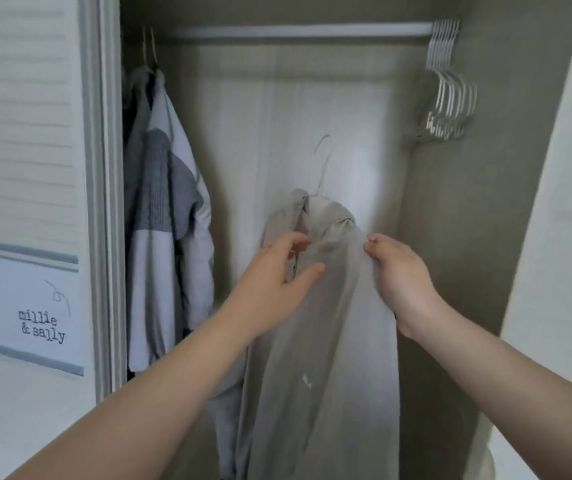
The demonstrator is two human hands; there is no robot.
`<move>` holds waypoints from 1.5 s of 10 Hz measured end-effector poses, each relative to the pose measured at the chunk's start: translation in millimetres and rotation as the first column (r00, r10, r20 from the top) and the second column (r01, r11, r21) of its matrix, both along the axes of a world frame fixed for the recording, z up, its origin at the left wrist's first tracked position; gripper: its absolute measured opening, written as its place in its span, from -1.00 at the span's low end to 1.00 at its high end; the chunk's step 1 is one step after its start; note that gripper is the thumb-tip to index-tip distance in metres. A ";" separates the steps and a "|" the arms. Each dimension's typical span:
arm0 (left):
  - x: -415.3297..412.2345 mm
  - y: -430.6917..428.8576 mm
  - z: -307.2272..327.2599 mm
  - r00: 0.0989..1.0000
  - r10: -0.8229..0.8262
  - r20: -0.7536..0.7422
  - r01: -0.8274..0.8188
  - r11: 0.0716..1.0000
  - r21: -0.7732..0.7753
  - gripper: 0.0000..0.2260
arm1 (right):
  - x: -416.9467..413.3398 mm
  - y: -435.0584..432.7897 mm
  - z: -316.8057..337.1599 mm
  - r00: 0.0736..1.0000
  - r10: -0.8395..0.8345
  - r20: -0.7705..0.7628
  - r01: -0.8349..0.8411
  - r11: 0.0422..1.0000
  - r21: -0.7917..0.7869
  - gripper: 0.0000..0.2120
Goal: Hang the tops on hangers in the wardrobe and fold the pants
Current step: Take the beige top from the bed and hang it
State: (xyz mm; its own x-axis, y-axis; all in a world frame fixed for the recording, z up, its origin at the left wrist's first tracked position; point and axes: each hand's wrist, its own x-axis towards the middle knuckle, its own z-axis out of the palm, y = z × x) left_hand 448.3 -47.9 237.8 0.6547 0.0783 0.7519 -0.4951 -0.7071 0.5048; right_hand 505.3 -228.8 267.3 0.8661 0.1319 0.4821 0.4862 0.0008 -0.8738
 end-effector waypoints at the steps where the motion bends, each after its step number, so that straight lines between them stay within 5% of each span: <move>1: 14.5 20.8 20.1 1.000 -0.004 -0.004 0.004 1.000 0.006 -0.70 | 23.9 41.1 32.8 0.994 -0.025 0.110 0.019 0.998 0.053 -0.72; 4: 65.5 46.0 104.0 0.988 0.155 -0.025 -0.150 0.979 0.136 -0.38 | 95.6 117.3 172.2 0.956 -0.076 0.283 0.071 0.997 0.026 -0.68; 7: 147.3 84.5 157.1 0.900 0.436 0.002 -0.420 0.867 0.266 -0.73 | 169.6 158.8 279.6 0.944 -0.056 0.326 0.049 0.998 0.030 -0.71; 9: 166.0 121.8 185.2 0.880 0.473 0.039 -0.461 0.835 0.301 -0.81 | 199.4 180.3 309.6 0.939 -0.076 0.334 0.108 0.991 -0.077 -0.77; 10: 171.5 130.0 185.3 0.868 0.493 0.055 -0.481 0.809 0.339 -0.81 | 220.0 189.6 309.9 0.964 -0.036 0.264 0.028 0.999 0.035 -0.90; 11: 171.4 139.3 180.9 0.858 0.512 0.045 -0.486 0.780 0.395 -0.81 | 229.8 206.4 303.1 0.956 -0.022 0.294 0.036 0.998 -0.042 -0.73; 13: 154.4 164.1 167.4 0.811 0.585 -0.002 -0.508 0.706 0.494 -0.83 | 234.9 235.4 274.3 0.961 0.086 0.262 -0.083 0.996 -0.023 -0.86; 15: 127.7 196.6 163.5 0.728 0.685 -0.003 -0.593 0.632 0.500 -0.81 | 220.0 259.9 262.7 0.844 0.017 0.535 0.124 0.966 -0.226 -0.74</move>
State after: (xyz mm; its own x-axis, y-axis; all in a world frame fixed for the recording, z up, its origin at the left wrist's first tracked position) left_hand 576.0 148.6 401.3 0.6891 0.2261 0.6885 0.2325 -0.9688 0.0855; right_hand 725.3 31.1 530.0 0.4966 0.2663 0.8261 0.8660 -0.2162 -0.4508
